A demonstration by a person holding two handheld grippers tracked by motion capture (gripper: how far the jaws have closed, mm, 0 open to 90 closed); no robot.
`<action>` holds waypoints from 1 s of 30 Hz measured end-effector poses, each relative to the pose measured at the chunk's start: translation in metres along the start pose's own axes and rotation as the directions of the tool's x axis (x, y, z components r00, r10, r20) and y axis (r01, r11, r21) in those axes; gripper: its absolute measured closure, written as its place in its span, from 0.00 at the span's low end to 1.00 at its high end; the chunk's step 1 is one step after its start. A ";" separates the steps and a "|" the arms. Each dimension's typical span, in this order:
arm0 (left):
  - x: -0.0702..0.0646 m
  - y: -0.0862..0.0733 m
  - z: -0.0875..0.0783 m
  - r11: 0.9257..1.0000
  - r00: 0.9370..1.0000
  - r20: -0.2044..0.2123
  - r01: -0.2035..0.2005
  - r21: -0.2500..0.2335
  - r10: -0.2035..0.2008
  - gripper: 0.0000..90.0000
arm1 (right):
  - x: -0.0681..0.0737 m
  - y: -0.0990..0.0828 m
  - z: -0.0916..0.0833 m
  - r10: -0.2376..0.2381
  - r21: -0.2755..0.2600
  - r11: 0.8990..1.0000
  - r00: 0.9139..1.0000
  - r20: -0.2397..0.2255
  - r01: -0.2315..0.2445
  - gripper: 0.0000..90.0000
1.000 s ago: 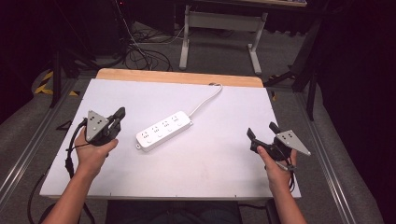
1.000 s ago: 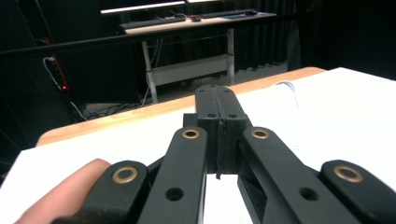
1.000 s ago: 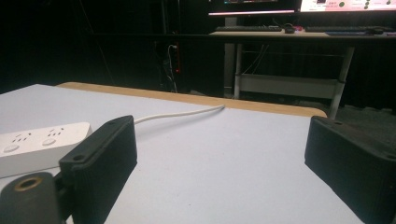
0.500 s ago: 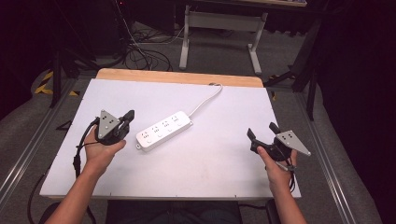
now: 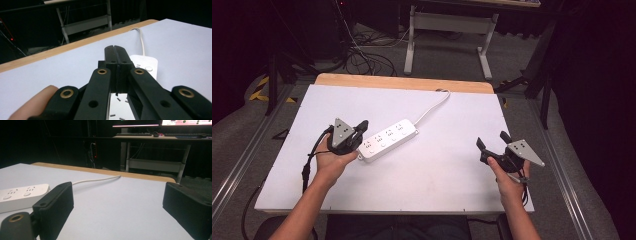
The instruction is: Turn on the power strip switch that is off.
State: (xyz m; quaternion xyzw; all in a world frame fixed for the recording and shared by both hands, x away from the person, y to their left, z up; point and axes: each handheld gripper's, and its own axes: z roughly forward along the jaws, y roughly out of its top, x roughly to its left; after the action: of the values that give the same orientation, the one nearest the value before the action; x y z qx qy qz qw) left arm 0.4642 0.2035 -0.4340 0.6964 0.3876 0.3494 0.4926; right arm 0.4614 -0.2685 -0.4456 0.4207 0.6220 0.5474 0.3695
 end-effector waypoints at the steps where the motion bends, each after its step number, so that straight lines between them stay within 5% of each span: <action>1: 0.000 0.000 0.002 1.000 1.000 0.001 0.004 0.002 -0.004 1.00 | 0.000 0.000 0.000 0.000 0.000 1.000 1.000 0.000 0.000 0.11; 17: -0.011 -0.003 0.027 0.995 0.999 0.047 -0.003 0.103 -0.002 1.00 | 0.002 -0.002 0.003 -0.013 0.020 1.000 1.000 -0.002 0.013 0.12; 30: -0.022 -0.010 0.042 0.977 0.995 0.100 -0.039 0.208 0.018 1.00 | 0.002 -0.002 0.002 -0.004 0.034 0.999 1.000 0.003 0.003 0.12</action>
State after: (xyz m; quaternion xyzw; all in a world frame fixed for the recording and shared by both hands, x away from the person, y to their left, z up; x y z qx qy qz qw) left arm 0.4890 0.1686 -0.4574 0.7663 0.3875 0.2791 0.4298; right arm 0.4626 -0.2657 -0.4478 0.4264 0.6313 0.5357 0.3642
